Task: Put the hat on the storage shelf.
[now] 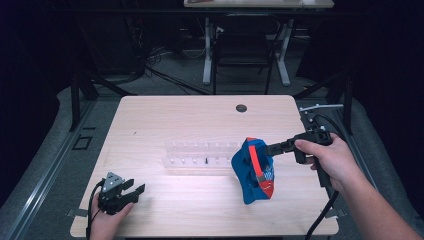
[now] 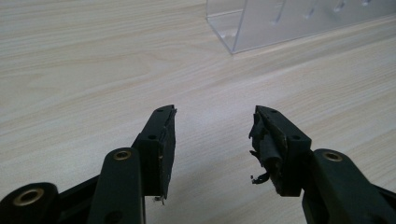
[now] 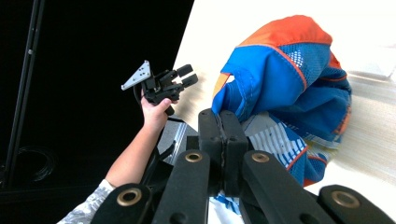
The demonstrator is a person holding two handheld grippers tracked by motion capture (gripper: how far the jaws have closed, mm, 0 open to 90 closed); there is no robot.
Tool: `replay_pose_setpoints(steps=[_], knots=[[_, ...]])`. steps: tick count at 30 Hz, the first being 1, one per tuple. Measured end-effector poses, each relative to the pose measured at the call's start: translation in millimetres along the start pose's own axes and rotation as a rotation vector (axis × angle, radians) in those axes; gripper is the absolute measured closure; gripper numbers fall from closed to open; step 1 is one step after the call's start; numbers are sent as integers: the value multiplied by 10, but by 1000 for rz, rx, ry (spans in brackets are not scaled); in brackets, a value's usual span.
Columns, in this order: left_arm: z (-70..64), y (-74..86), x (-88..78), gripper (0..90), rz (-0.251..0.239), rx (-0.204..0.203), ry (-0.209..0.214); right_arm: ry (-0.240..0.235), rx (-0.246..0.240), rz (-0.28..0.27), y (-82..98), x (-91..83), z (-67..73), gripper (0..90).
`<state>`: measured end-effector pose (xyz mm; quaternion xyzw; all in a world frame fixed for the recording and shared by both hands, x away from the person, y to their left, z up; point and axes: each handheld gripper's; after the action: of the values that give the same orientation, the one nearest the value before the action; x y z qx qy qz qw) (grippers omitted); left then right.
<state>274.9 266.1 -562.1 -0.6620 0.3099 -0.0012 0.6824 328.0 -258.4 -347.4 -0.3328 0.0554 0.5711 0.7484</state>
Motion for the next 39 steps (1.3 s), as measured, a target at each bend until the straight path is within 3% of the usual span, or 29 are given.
replay_pose_setpoints(steps=[27, 39], knots=[[-5, 0, 1, 498, -2, -3, 2, -58, -26, -130, -228, -160, 317, 900], [-3, -3, 2, 498, 4, 1, 6, -70, -27, -172, -375, -144, 431, 900]])
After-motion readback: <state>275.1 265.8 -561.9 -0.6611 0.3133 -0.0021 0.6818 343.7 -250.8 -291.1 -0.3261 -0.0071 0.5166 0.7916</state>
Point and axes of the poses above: each handheld gripper's, and its own axes: x roughly forward along the jaws, y roughly out of its underside, z roughly to its left, and after that the axes turned 13 degrees about -z, right-handed
